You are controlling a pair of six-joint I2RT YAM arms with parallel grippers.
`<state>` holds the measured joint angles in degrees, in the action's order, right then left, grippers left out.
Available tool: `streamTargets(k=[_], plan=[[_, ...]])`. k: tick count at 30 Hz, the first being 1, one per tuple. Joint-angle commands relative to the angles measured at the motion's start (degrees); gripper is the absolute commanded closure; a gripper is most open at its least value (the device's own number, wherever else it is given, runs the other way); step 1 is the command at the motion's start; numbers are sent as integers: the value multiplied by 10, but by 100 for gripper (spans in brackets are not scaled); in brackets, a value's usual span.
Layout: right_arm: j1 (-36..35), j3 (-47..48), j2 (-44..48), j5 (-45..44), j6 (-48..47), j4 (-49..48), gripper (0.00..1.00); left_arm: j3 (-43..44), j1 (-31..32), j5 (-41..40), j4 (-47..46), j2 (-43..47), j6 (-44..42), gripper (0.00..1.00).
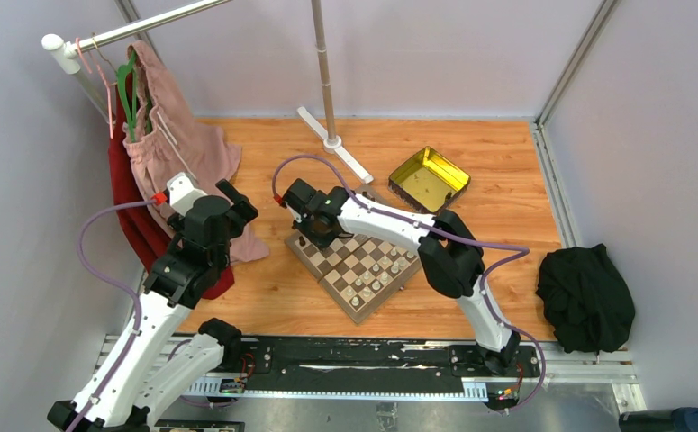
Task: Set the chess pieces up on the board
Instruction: Place the chess piece on the chessboard.
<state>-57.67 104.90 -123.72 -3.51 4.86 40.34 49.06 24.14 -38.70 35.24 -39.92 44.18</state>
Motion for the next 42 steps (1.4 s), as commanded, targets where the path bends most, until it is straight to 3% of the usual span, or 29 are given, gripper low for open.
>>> streamTargets(k=[1, 33, 42], plan=[[9, 24, -13, 9, -8, 16, 100, -1, 0, -5, -9, -2, 10, 0], [16, 39, -41, 13, -12, 20, 99, -6, 1, -2, -9, 2, 8, 0], [16, 41, -42, 19, -15, 20, 79, -8, 0, -3, -11, 1, 8, 0]])
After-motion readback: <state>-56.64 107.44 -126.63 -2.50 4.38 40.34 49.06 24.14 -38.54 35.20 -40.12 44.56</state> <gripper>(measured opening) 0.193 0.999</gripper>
